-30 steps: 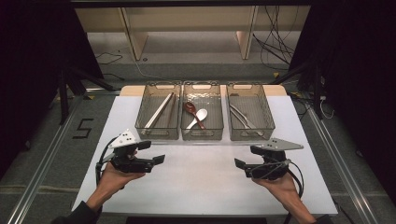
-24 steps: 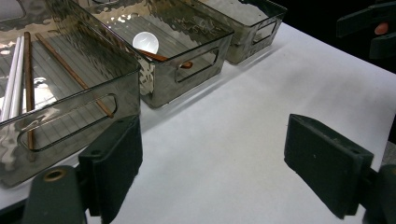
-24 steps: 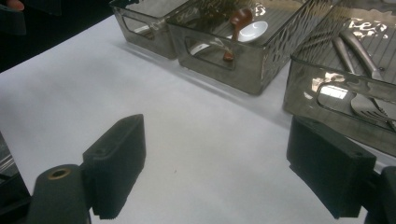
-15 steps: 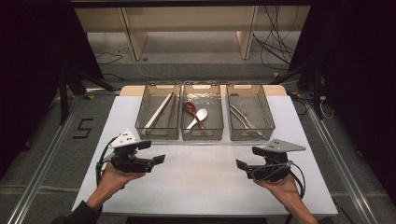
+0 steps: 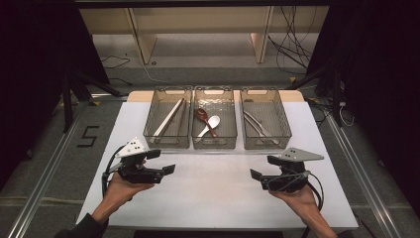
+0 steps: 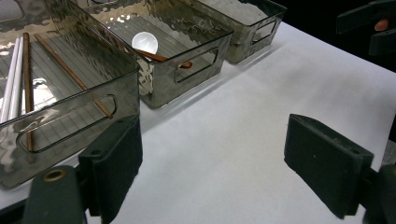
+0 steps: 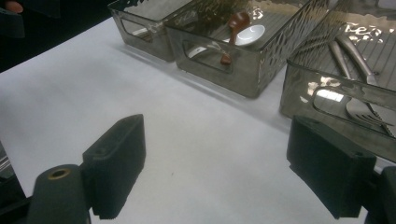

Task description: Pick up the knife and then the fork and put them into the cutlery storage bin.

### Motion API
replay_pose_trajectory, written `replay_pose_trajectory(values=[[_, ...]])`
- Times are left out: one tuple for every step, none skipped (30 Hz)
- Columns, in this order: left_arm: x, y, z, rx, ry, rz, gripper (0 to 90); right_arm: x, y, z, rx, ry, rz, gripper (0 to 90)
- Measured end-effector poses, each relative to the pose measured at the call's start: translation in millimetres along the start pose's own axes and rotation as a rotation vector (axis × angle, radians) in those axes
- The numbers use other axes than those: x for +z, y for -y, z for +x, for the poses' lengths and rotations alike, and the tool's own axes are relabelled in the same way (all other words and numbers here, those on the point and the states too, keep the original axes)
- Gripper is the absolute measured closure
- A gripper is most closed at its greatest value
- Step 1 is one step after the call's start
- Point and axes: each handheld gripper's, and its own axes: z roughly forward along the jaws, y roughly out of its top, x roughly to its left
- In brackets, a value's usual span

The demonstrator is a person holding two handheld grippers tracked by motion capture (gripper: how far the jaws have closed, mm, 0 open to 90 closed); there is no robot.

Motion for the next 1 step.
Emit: replay_pose_trajectory(values=[[0.0, 0.0, 0.0, 0.000, 0.000, 0.000, 18.7, 0.1, 0.0, 0.0, 0.002, 0.001, 0.001, 20.5]])
